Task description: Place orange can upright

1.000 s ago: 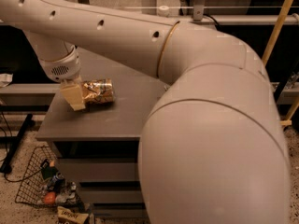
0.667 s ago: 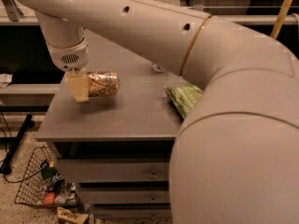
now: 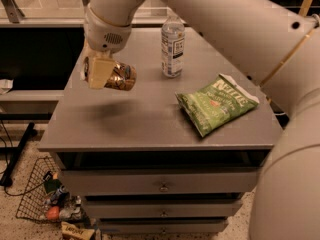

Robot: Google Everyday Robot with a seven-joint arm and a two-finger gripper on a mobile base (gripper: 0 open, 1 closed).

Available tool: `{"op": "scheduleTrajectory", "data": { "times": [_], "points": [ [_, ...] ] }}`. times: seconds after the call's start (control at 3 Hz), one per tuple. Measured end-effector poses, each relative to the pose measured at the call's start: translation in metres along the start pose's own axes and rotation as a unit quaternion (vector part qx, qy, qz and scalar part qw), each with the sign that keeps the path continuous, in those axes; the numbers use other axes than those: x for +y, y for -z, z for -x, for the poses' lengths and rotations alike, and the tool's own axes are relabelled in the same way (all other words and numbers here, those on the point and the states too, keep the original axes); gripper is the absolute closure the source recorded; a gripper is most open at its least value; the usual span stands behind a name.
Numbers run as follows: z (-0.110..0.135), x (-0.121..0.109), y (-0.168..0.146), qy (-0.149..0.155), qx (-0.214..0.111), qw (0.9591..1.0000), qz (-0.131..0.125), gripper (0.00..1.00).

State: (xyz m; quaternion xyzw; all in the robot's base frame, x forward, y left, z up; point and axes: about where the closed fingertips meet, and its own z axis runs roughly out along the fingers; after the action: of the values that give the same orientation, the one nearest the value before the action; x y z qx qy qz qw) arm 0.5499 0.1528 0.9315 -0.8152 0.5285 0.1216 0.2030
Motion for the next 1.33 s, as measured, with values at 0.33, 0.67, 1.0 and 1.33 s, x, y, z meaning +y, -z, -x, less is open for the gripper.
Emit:
{"op": "scheduleTrajectory", "data": {
  "times": [0.33,0.67,1.0,1.33],
  "points": [
    [-0.007,0.0,0.013,0.003,-0.11,0.994,-0.003,1.0],
    [0.004,0.007,0.019,-0.002,-0.147,0.9892,0.007,1.0],
    [0.005,0.007,0.019,-0.001,-0.146,0.9892,0.008,1.0],
    [0.002,0.005,0.017,-0.015,-0.176,0.9842,-0.012,1.0]
  ]
}}
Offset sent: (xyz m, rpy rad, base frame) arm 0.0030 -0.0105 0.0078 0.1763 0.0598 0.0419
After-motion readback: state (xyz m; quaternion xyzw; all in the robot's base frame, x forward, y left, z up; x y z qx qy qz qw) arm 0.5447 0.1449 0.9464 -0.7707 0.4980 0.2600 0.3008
